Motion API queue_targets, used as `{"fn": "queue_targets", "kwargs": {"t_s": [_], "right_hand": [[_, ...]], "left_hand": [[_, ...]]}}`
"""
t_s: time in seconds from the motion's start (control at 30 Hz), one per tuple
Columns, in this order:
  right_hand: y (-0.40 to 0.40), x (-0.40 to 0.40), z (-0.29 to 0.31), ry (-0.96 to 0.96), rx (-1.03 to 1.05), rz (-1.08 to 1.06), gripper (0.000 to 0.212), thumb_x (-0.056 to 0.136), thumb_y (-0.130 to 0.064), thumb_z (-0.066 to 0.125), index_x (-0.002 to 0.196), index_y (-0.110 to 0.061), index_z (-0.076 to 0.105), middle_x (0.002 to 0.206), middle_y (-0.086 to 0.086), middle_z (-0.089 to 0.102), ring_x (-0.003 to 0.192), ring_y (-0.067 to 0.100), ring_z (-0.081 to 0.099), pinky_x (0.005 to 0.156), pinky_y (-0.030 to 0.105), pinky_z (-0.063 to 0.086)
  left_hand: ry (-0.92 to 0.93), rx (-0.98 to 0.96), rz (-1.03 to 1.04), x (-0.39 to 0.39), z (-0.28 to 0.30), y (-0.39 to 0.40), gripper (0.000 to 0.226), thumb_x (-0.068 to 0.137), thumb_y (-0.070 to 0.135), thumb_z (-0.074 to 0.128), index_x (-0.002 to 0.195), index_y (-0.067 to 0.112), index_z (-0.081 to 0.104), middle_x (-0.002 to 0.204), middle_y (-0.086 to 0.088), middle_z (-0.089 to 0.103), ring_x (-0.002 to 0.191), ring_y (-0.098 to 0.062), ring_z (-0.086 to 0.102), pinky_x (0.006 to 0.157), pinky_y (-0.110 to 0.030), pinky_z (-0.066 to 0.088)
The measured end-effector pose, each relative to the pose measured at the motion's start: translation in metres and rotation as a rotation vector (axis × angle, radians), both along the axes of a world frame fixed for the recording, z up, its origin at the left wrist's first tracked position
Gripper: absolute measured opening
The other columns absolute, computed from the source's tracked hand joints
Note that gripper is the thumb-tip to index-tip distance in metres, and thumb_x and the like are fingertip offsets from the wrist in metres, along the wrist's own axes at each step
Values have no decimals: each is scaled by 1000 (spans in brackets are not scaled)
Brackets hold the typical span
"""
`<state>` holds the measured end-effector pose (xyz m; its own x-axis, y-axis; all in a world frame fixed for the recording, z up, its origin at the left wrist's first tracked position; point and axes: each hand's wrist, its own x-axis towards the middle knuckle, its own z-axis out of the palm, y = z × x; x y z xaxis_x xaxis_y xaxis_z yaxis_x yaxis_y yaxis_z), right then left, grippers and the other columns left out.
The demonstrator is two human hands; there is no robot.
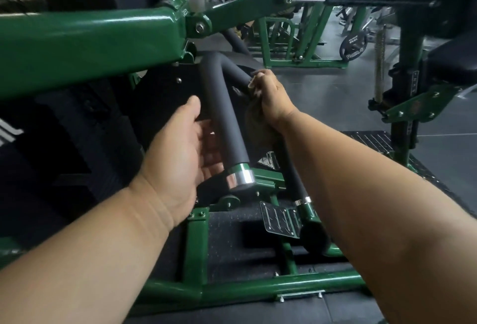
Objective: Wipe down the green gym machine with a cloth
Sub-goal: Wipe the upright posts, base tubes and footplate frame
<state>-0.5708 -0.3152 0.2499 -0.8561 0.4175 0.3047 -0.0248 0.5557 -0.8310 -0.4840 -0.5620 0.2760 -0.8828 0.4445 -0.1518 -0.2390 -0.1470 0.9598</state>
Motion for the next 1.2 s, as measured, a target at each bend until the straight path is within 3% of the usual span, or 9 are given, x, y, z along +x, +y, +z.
{"fn": "queue_targets", "kwargs": {"t_s": [0.17,0.27,0.37,0.5,0.63,0.73,0.87,1.03,1.2], "right_hand": [[-5,1,17,-133,-103,-137,38,95,-47,37,92,-17,61,112,10,67,106,29,60,94,39,48],[-14,0,29,-173,33,-125,31,107,-32,39,79,-22,49,124,19,64,99,21,52,84,33,40],[-10,-8,37,-177,296,-43,15,106,-15,45,94,-8,48,119,35,63,102,40,60,74,36,28],[-13,-12,39,-22,554,30,12,93,-15,43,83,-9,44,98,29,62,84,31,52,67,34,17],[-25,-13,44,80,301,82,21,98,-8,43,82,-2,55,96,20,64,81,15,46,68,32,35],[-39,-7,59,113,212,136,30,101,-10,40,93,8,63,100,17,65,86,16,51,79,35,43],[-70,6,79,237,128,264,30,100,-5,39,78,-7,60,87,-1,63,79,1,51,80,17,41],[-81,18,77,285,2,417,34,98,-2,38,93,13,68,105,22,71,109,29,65,103,35,48],[-88,48,67,325,103,434,33,99,2,38,91,10,69,119,18,71,125,-1,56,113,19,34]], "left_hand": [[119,-111,-31,21,0,-3,29,101,42,64,117,20,75,102,0,80,94,-17,73,91,-47,58],[121,-111,-39,21,0,-4,27,103,35,63,120,16,73,98,0,78,87,-14,74,77,-33,59],[119,-120,-52,21,4,-5,26,103,32,64,119,14,72,96,-3,77,80,-13,73,67,-27,59],[152,-165,-79,15,4,-6,24,102,35,66,115,15,73,105,-9,77,92,-23,73,82,-43,63],[179,-209,-76,11,4,-6,26,102,40,66,112,17,74,113,-15,76,112,-41,70,95,-52,58],[207,-246,-87,11,8,-6,40,89,55,69,109,21,75,113,-16,76,111,-41,70,98,-53,56],[207,-244,-64,12,6,-3,31,95,49,70,111,23,74,107,-7,79,104,-31,74,94,-49,61],[169,-249,-42,16,5,-14,32,94,53,71,112,27,74,101,13,79,92,-6,74,83,-27,57],[226,-273,134,3,9,-36,25,83,43,69,100,27,76,97,4,79,96,-15,69,88,-36,52]]}}
